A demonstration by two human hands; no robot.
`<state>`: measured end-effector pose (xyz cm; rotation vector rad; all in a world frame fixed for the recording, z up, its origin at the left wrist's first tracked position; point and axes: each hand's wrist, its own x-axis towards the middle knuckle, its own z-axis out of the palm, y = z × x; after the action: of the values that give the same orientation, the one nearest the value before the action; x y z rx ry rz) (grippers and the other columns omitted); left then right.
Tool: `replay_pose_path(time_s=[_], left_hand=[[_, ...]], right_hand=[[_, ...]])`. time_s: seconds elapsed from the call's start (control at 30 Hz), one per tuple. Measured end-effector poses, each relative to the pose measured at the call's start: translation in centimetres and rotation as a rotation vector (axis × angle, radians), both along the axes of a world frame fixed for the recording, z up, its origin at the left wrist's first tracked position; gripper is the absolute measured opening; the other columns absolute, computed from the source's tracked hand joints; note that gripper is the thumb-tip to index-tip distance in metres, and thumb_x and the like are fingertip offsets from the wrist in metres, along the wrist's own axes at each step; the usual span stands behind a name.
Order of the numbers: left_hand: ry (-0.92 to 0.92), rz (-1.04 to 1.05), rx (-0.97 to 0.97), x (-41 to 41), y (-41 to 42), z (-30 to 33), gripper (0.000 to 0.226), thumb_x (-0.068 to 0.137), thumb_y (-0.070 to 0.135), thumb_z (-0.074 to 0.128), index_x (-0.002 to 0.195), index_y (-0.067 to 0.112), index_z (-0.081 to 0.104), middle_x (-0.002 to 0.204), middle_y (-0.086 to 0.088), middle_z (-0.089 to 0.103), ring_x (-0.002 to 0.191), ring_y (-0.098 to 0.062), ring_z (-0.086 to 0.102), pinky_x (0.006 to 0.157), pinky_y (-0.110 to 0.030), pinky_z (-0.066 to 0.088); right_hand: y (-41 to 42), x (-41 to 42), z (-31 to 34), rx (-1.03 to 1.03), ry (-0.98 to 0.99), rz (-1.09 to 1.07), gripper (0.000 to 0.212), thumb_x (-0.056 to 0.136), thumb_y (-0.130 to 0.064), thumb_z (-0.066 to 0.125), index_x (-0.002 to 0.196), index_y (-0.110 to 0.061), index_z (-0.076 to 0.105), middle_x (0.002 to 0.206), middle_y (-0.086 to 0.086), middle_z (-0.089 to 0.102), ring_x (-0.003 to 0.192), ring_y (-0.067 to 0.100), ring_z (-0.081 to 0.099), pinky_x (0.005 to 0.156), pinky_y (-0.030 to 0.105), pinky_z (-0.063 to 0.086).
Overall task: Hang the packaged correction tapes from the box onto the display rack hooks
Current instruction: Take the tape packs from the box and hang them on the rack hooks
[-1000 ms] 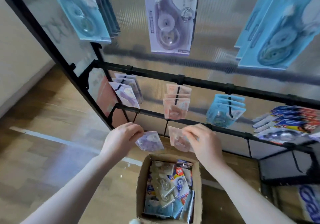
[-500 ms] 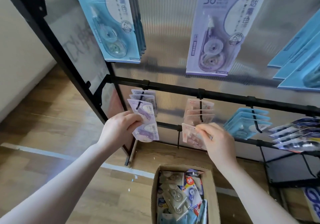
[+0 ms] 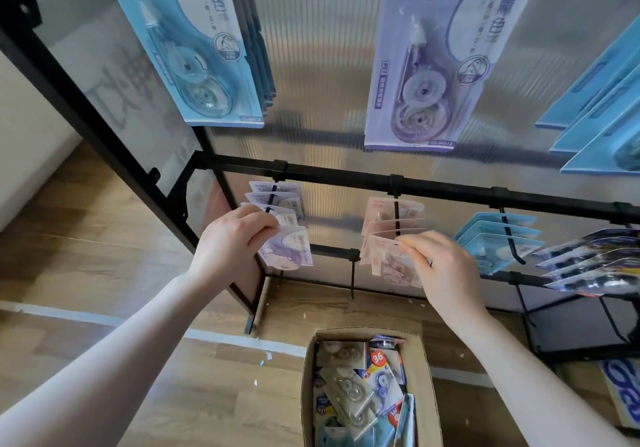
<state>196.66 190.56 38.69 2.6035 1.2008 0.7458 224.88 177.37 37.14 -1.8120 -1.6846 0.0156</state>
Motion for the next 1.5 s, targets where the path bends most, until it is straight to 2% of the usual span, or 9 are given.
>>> replay_pose_path(time_s=[0.17, 0.33, 0.47, 0.67, 0.9, 1.03, 1.17, 1.3, 1.5], left_hand=[[-0.022, 0.012, 0.047, -0.2, 0.6, 0.3, 0.027, 0.086, 0.030, 0.050, 0.083, 0.012, 0.069, 0.083, 0.000, 0.063, 0.075, -0.010, 0.050, 0.054, -0.028, 0.047], [-0.034, 0.013, 0.024, -0.8, 0.9, 0.2, 0.031, 0.087, 0.033, 0.047, 0.085, 0.012, 0.069, 0.082, 0.002, 0.065, 0.071, -0.009, 0.055, 0.054, -0.027, 0.048], [-0.019, 0.036, 0.012, -1.2, 1.1, 0.1, 0.018, 0.085, 0.024, 0.057, 0.085, 0.010, 0.069, 0.079, 0.001, 0.066, 0.070, -0.011, 0.053, 0.053, -0.019, 0.041], [0.003, -0.038, -0.008, -1.6, 1.5, 0.5, 0.035, 0.088, 0.030, 0.042, 0.088, 0.009, 0.070, 0.086, -0.001, 0.068, 0.071, -0.020, 0.064, 0.057, -0.025, 0.048], [0.078, -0.065, 0.020, -1.2, 2.4, 0.3, 0.035, 0.089, 0.029, 0.040, 0.092, 0.008, 0.069, 0.088, -0.005, 0.069, 0.071, -0.026, 0.066, 0.053, -0.034, 0.053], [0.099, -0.082, 0.031, -0.7, 2.9, 0.2, 0.036, 0.089, 0.028, 0.040, 0.093, 0.008, 0.069, 0.090, -0.007, 0.070, 0.073, -0.026, 0.067, 0.055, -0.030, 0.052], [0.106, -0.079, 0.041, -0.7, 3.1, 0.2, 0.035, 0.089, 0.026, 0.040, 0.093, 0.008, 0.069, 0.091, -0.006, 0.070, 0.073, -0.026, 0.067, 0.056, -0.026, 0.047], [0.098, -0.068, 0.071, -0.8, 2.9, 0.0, 0.033, 0.088, 0.024, 0.042, 0.094, 0.008, 0.070, 0.092, -0.006, 0.069, 0.076, -0.026, 0.066, 0.061, -0.024, 0.042], [0.054, 0.012, 0.108, -0.8, 1.8, -0.6, 0.031, 0.090, 0.020, 0.043, 0.099, 0.006, 0.069, 0.092, -0.010, 0.067, 0.081, -0.031, 0.062, 0.065, -0.036, 0.049]], right_hand=[[0.6, 0.4, -0.1, -0.040, -0.068, 0.025, 0.020, 0.077, -0.001, 0.070, 0.097, -0.004, 0.071, 0.091, 0.010, 0.070, 0.081, 0.027, 0.067, 0.064, 0.028, 0.051], [0.7, 0.8, -0.2, -0.071, -0.096, 0.049, 0.025, 0.073, 0.004, 0.073, 0.098, -0.003, 0.071, 0.093, 0.012, 0.070, 0.082, 0.029, 0.068, 0.066, 0.025, 0.048], [1.0, 1.0, -0.2, -0.116, -0.060, 0.087, 0.026, 0.077, 0.003, 0.070, 0.102, -0.005, 0.070, 0.098, 0.011, 0.070, 0.086, 0.029, 0.068, 0.068, 0.024, 0.047], [1.0, 1.7, 0.2, -0.198, -0.001, 0.125, 0.029, 0.083, -0.002, 0.064, 0.111, -0.008, 0.067, 0.107, 0.009, 0.068, 0.098, 0.026, 0.065, 0.073, 0.024, 0.047], [2.1, 1.5, 0.4, -0.196, -0.060, 0.115, 0.036, 0.077, 0.002, 0.070, 0.111, -0.009, 0.068, 0.106, 0.011, 0.069, 0.094, 0.030, 0.067, 0.073, 0.026, 0.047], [2.7, 1.3, 0.7, -0.201, -0.079, 0.085, 0.039, 0.075, 0.003, 0.072, 0.111, -0.008, 0.068, 0.107, 0.013, 0.069, 0.094, 0.034, 0.067, 0.072, 0.037, 0.054], [3.0, 1.2, 0.6, -0.154, -0.103, 0.082, 0.041, 0.070, 0.006, 0.075, 0.108, -0.007, 0.069, 0.103, 0.014, 0.070, 0.088, 0.035, 0.069, 0.066, 0.037, 0.055], [2.9, 1.3, 0.0, -0.085, -0.127, 0.051, 0.035, 0.071, 0.003, 0.075, 0.104, -0.006, 0.071, 0.096, 0.014, 0.071, 0.082, 0.033, 0.069, 0.065, 0.035, 0.054], [2.0, 1.8, -0.2, -0.035, -0.158, -0.056, 0.026, 0.079, -0.002, 0.069, 0.104, -0.005, 0.070, 0.095, 0.013, 0.070, 0.083, 0.031, 0.067, 0.065, 0.034, 0.052]])
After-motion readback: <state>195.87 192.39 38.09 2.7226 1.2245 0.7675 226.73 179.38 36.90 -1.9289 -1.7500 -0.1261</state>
